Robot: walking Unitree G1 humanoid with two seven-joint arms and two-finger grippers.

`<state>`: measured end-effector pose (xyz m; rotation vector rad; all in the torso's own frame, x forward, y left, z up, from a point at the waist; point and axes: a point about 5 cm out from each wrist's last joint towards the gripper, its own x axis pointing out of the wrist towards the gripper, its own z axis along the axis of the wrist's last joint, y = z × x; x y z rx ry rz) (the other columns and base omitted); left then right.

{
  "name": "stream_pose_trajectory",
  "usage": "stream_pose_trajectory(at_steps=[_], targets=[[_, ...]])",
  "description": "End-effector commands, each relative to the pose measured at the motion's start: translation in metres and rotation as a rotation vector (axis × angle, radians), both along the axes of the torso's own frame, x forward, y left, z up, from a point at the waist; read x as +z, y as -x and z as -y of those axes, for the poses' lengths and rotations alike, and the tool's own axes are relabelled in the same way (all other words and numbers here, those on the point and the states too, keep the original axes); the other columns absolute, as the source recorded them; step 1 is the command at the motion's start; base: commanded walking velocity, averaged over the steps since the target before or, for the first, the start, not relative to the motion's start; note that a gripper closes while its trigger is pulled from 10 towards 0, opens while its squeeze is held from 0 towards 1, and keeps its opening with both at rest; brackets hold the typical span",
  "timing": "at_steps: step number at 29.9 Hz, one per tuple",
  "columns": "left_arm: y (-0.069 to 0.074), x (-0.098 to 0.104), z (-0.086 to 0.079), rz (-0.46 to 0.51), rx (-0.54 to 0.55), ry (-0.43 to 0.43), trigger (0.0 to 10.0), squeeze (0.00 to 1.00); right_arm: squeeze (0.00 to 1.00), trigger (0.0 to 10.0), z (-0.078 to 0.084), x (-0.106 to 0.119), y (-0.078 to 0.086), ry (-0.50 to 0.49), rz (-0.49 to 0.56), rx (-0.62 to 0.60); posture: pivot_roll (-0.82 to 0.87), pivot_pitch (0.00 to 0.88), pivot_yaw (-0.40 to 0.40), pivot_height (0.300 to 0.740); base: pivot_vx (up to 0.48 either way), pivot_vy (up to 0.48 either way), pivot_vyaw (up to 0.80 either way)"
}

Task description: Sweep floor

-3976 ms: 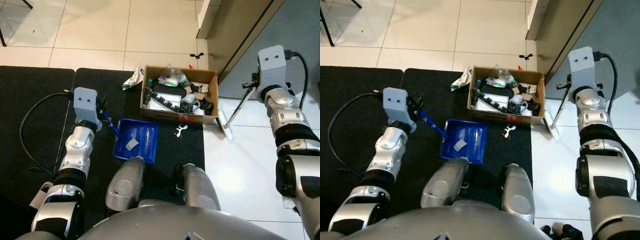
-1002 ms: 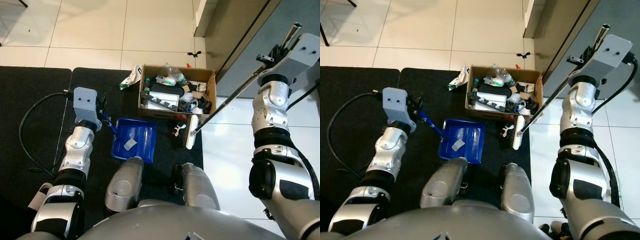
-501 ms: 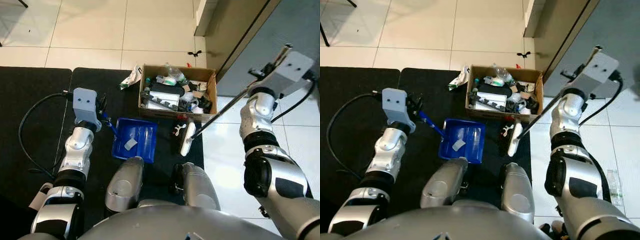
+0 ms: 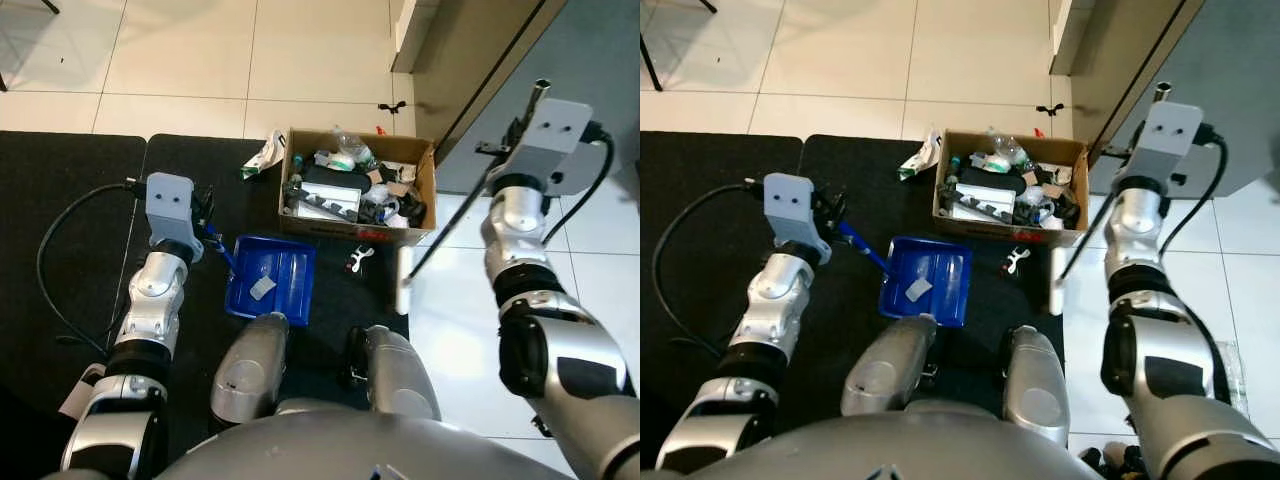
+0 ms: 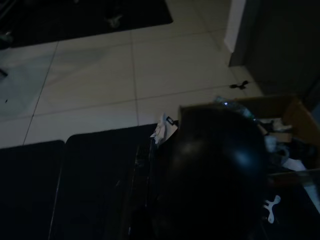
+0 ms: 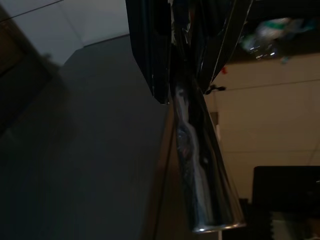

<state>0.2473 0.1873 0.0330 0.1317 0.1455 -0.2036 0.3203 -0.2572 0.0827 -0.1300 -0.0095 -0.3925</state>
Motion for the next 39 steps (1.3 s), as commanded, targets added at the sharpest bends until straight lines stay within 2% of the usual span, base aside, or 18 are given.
stream_pose_trajectory(at_steps=[1, 10, 14, 15, 16, 19, 23, 26, 29, 33, 39], targets=[[0.0, 0.01, 0.007, 0.028, -0.083, -0.017, 10.0, 0.0, 0.0, 10.0, -0.001, 0.02, -0.009, 0.021, 0.092, 0.007, 0.27, 0.034, -0.011, 0.74, 0.0, 0.0, 0.0], [0.003, 0.039, 0.016, 0.097, -0.156, 0.029, 10.0, 0.0, 0.0, 10.0, -0.002, 0.027, -0.014, 0.032, 0.11, 0.007, 0.28, 0.031, -0.016, 0.74, 0.0, 0.0, 0.0], [0.003, 0.051, 0.03, 0.087, -0.213, 0.116, 10.0, 0.0, 0.0, 10.0, -0.008, 0.027, -0.017, 0.044, 0.101, 0.029, 0.29, 0.029, -0.02, 0.74, 0.0, 0.0, 0.0], [0.003, 0.051, 0.03, 0.087, -0.213, 0.116, 10.0, 0.0, 0.0, 10.0, -0.008, 0.027, -0.017, 0.044, 0.101, 0.029, 0.29, 0.029, -0.02, 0.74, 0.0, 0.0, 0.0], [0.001, 0.055, 0.034, 0.079, -0.233, 0.156, 10.0, 0.0, 0.0, 10.0, -0.01, 0.027, -0.018, 0.049, 0.099, 0.036, 0.28, 0.027, -0.021, 0.74, 0.0, 0.0, 0.0], [0.0, 0.057, 0.035, 0.077, -0.241, 0.167, 10.0, 0.0, 0.0, 10.0, -0.01, 0.027, -0.018, 0.051, 0.1, 0.038, 0.28, 0.027, -0.021, 0.74, 0.0, 0.0, 0.0], [-0.008, 0.077, 0.047, 0.104, -0.317, 0.229, 10.0, 0.0, 0.0, 10.0, -0.01, 0.028, -0.019, 0.059, 0.096, 0.043, 0.28, 0.02, -0.019, 0.74, 0.0, 0.0, 0.0], [-0.011, 0.084, 0.05, 0.116, -0.337, 0.24, 10.0, 0.0, 0.0, 10.0, -0.009, 0.028, -0.019, 0.059, 0.095, 0.041, 0.28, 0.02, -0.019, 0.74, 0.0, 0.0, 0.0], [-0.013, 0.088, 0.052, 0.121, -0.347, 0.247, 10.0, 0.0, 0.0, 10.0, -0.009, 0.028, -0.019, 0.059, 0.095, 0.04, 0.28, 0.02, -0.019, 0.74, 0.0, 0.0, 0.0], [-0.022, 0.111, 0.054, 0.183, -0.368, 0.255, 10.0, 0.0, 0.0, 10.0, -0.01, 0.028, -0.019, 0.058, 0.095, 0.042, 0.28, 0.02, -0.019, 0.74, 0.0, 0.0, 0.0], [-0.03, 0.131, 0.053, 0.24, -0.375, 0.26, 10.0, 0.0, 0.0, 10.0, -0.011, 0.027, -0.019, 0.056, 0.094, 0.042, 0.27, 0.015, -0.014, 0.74, 0.0, 0.0, 0.0]])
